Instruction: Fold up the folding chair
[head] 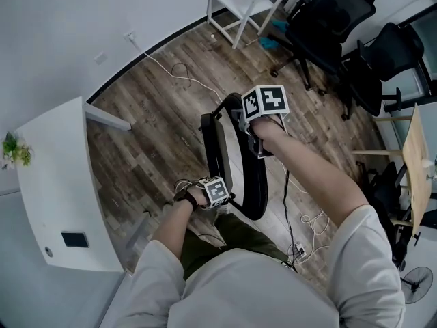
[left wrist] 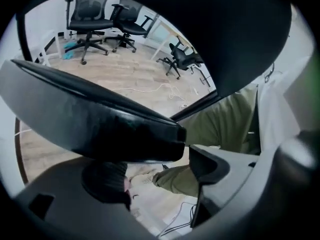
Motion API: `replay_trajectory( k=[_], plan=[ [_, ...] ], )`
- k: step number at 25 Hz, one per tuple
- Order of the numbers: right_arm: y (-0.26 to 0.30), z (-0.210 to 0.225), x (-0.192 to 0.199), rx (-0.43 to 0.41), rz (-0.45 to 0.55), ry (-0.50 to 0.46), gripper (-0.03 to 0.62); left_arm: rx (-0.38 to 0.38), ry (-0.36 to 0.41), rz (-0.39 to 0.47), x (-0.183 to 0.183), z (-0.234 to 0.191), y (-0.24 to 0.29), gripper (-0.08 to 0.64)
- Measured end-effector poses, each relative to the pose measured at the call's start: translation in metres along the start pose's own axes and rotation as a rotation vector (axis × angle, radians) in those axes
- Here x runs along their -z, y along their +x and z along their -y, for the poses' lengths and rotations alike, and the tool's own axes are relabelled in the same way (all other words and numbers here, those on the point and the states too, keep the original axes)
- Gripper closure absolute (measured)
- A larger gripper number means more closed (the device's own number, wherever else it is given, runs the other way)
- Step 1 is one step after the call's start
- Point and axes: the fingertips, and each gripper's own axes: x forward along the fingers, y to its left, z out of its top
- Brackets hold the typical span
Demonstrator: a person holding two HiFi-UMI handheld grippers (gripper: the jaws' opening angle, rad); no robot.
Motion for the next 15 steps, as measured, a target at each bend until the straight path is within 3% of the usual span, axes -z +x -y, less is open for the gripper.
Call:
replay_trajectory(
  k=[9,15],
  plan=[
    [-0.004,0.004,-0.001,-0.009,0.009,0.016,0.468,0.018,0.161,-0.023,-0.029,0.008,-0.003,0.179],
    [-0.005,0.004,-0.001,-0.031,0.019,0.042,0.458,0.023,0.191,-0.042,-0.037,0.009,0.001,0.179]
  ],
)
